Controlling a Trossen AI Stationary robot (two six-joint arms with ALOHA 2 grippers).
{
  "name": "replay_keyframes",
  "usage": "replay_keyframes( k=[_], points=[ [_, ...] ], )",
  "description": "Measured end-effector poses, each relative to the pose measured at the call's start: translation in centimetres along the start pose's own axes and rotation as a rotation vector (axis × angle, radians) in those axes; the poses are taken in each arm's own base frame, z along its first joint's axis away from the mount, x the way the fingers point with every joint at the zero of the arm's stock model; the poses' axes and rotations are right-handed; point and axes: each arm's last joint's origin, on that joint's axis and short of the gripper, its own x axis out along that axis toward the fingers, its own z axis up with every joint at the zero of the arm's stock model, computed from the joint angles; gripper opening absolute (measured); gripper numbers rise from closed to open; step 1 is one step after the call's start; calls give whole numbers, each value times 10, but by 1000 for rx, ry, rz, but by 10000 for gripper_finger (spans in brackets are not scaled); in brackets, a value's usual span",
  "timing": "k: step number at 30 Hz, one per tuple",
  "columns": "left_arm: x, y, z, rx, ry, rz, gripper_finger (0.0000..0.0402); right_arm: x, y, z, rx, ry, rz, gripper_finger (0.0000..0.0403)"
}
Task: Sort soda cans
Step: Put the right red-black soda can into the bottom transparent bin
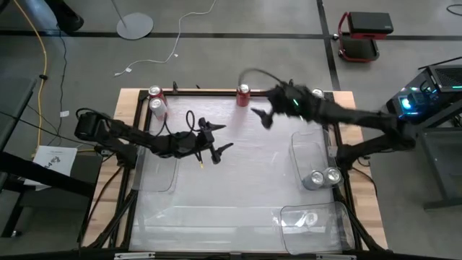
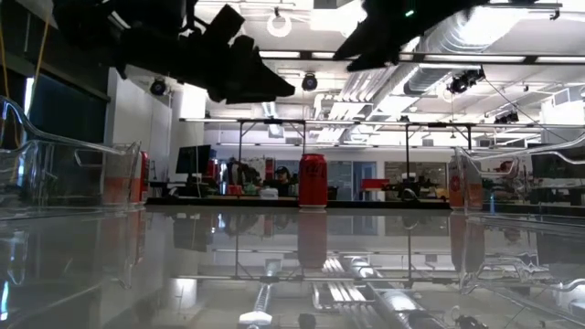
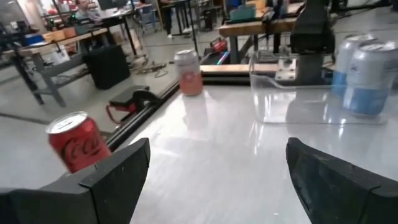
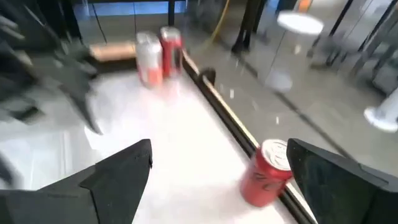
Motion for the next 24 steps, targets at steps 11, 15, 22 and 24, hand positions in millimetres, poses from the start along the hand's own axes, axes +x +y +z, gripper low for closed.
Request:
replay_keyframes(
  k=[11,15,22,24],
  points=[
    [-21,10,14,5,66,42,353,92,-80,45,-142,369,162,366],
    [-25,12,15,-16,94,41,353,126,-96,40,-176,454,208,366],
    [-26,12,10,-33,143,33,353,173,-110,13,-144,571,217,366],
    [-27,12,9,-40,151,33,353,179,-113,7,-150,602,183,366]
  ],
)
